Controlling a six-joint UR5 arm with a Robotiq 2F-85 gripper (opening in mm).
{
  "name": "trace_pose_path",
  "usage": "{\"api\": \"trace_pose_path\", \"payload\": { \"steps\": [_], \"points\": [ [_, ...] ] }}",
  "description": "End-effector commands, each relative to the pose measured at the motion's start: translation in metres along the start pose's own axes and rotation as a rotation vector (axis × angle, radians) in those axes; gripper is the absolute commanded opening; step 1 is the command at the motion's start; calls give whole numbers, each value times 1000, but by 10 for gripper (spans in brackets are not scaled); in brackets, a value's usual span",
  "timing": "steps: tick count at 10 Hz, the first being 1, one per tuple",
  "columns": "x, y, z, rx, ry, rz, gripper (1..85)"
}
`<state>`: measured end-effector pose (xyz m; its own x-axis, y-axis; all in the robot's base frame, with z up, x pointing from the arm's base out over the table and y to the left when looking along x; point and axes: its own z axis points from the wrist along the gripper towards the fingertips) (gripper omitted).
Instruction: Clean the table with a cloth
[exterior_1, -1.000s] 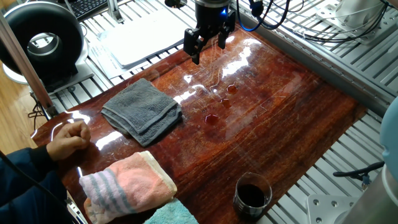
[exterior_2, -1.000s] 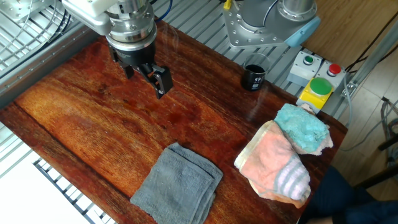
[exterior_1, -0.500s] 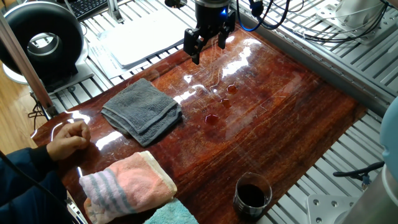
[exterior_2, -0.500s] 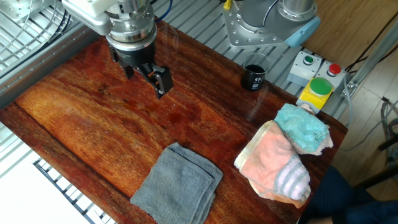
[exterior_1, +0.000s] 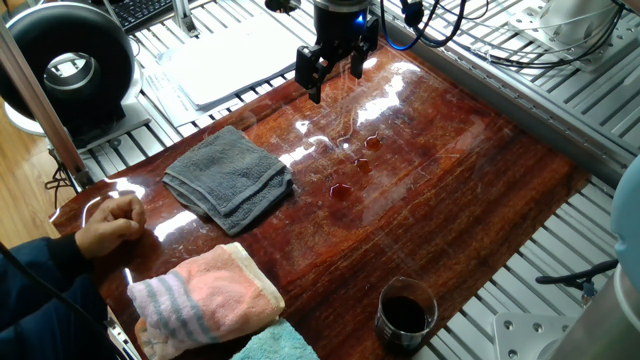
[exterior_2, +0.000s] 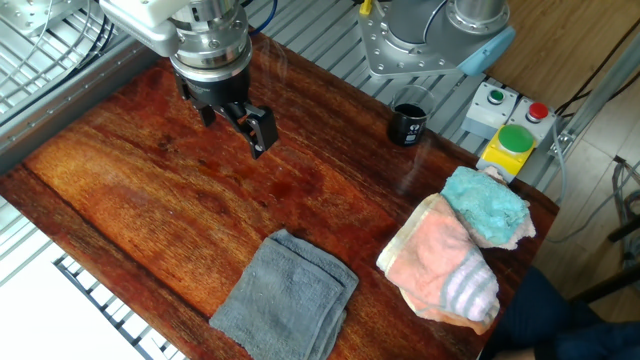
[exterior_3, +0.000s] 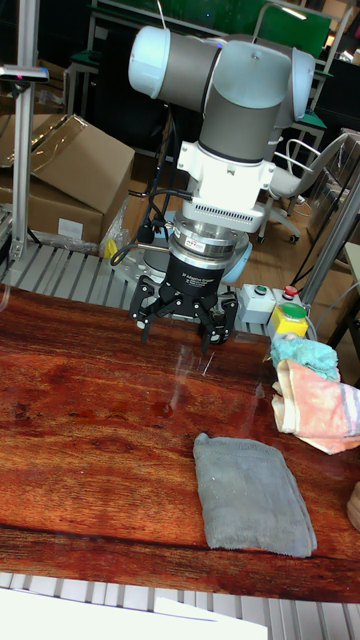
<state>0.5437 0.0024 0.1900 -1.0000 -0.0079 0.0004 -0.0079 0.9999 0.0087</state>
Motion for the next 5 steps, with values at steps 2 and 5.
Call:
{"api": "trace_pose_path", "payload": {
  "steps": [2, 5],
  "points": [
    [30, -18, -2, 73, 121, -119, 10],
    [29, -17, -3, 69, 119, -115, 10]
  ]
}}
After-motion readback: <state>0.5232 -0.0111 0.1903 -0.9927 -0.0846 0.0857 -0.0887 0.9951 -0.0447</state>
